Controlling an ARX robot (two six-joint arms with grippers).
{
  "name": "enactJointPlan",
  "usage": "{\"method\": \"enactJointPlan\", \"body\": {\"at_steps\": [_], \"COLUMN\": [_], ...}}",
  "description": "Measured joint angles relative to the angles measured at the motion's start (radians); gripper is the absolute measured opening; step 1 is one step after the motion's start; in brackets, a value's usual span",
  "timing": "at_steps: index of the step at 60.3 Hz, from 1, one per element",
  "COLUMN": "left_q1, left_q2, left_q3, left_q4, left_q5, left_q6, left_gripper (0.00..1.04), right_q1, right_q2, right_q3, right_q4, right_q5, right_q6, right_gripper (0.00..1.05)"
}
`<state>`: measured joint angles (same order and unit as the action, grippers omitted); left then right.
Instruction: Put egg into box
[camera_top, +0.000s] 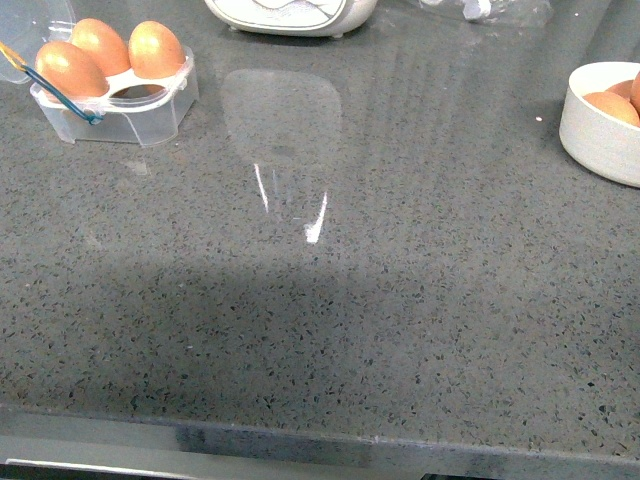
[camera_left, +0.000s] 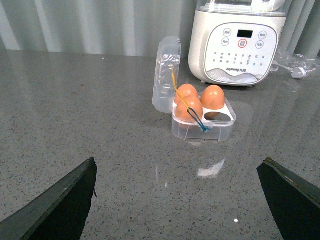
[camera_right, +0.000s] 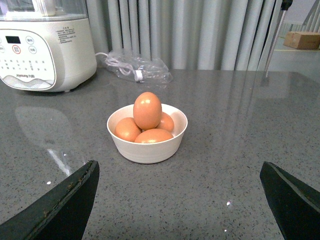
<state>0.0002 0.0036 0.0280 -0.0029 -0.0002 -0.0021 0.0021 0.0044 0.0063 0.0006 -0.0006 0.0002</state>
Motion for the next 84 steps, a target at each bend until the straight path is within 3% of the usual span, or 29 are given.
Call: {"method": "enactJointPlan", "body": {"at_steps": [84], "left_q1": [0.0], "left_q2": [0.0], "left_q3": [0.0], "left_q4": [0.0], "left_q5": [0.0], "left_q6": [0.0], "left_gripper": [0.98], "right_q1": [-0.002], "right_q2": [0.003], "right_q3": [0.0], "right_q4": [-0.001], "right_q5": [-0.003], "right_q6": [0.002], "right_gripper": [0.97]}}
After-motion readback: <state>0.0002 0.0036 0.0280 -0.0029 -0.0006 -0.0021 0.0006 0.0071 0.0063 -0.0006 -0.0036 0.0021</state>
